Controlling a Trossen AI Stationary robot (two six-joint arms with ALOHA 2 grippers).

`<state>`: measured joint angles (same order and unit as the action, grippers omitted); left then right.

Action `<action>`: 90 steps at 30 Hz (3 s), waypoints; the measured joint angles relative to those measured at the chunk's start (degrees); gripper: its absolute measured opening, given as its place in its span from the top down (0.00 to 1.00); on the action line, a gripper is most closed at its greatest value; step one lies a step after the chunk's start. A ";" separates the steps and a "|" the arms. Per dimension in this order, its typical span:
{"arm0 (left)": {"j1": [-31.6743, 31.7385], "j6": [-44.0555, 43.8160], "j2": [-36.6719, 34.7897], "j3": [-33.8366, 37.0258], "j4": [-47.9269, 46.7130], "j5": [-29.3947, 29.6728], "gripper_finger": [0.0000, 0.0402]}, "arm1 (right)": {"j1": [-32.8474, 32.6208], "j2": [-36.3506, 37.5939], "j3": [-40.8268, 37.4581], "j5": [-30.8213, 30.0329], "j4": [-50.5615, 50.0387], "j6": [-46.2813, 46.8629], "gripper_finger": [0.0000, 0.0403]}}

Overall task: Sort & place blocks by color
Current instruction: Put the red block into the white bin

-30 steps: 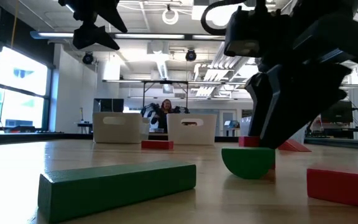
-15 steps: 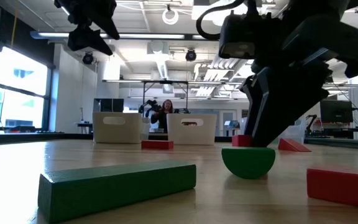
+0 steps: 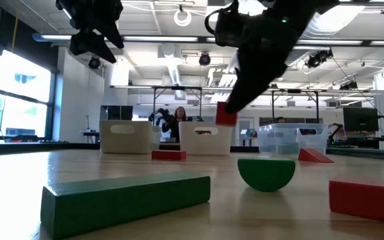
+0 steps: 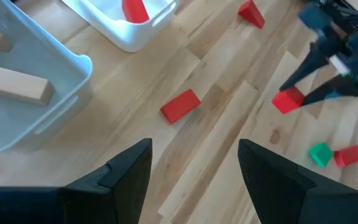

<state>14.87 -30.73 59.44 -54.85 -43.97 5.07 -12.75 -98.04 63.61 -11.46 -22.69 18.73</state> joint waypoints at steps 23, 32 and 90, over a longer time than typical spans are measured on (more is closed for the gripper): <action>0.07 0.88 0.02 0.00 0.94 11.21 0.44 | 27.30 7.19 0.02 0.94 6.18 -8.82 0.75; 0.09 -1.24 0.02 0.00 0.97 17.54 0.44 | 37.51 7.01 0.02 3.47 10.05 -12.29 0.75; 0.09 -0.55 0.02 0.00 0.92 17.02 0.44 | 42.07 -1.64 0.07 8.29 17.41 2.18 0.65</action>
<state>14.96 -31.28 59.46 -54.85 -43.05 22.09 29.33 -99.68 63.68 -3.17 -5.28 20.91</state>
